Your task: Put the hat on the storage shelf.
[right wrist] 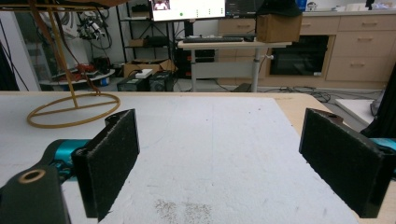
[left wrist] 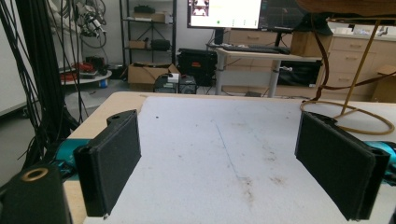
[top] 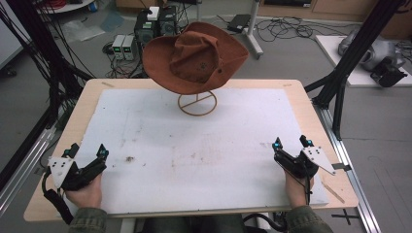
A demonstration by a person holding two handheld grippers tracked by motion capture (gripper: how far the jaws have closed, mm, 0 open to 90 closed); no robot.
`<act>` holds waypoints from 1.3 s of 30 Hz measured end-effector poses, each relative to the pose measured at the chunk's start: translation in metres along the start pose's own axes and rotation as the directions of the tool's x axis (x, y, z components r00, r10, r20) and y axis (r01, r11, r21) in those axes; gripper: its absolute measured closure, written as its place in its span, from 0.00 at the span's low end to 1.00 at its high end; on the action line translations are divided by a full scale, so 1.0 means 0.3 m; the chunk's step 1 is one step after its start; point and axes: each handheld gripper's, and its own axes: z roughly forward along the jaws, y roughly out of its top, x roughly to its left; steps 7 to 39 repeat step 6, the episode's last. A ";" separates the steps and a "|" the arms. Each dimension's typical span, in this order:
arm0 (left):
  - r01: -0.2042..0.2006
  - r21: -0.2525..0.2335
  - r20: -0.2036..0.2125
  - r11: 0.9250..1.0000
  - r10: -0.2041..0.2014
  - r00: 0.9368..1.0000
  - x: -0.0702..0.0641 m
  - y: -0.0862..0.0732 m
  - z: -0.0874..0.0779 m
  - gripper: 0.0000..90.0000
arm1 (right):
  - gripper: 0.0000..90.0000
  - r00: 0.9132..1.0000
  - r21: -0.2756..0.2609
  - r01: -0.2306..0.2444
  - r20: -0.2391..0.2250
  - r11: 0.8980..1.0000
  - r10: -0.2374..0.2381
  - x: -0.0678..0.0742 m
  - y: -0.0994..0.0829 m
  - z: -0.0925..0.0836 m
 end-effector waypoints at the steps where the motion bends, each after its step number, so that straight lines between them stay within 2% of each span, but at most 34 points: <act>1: -0.001 0.000 0.002 1.000 0.001 1.000 0.000 0.000 0.001 0.16 | 0.13 1.000 0.002 0.000 0.000 1.000 0.000 -0.001 0.000 0.001; 39: -0.001 0.001 0.002 1.000 0.001 1.000 0.001 -0.001 0.002 0.16 | 0.13 1.000 0.009 -0.006 -0.003 1.000 0.006 0.001 -0.002 0.005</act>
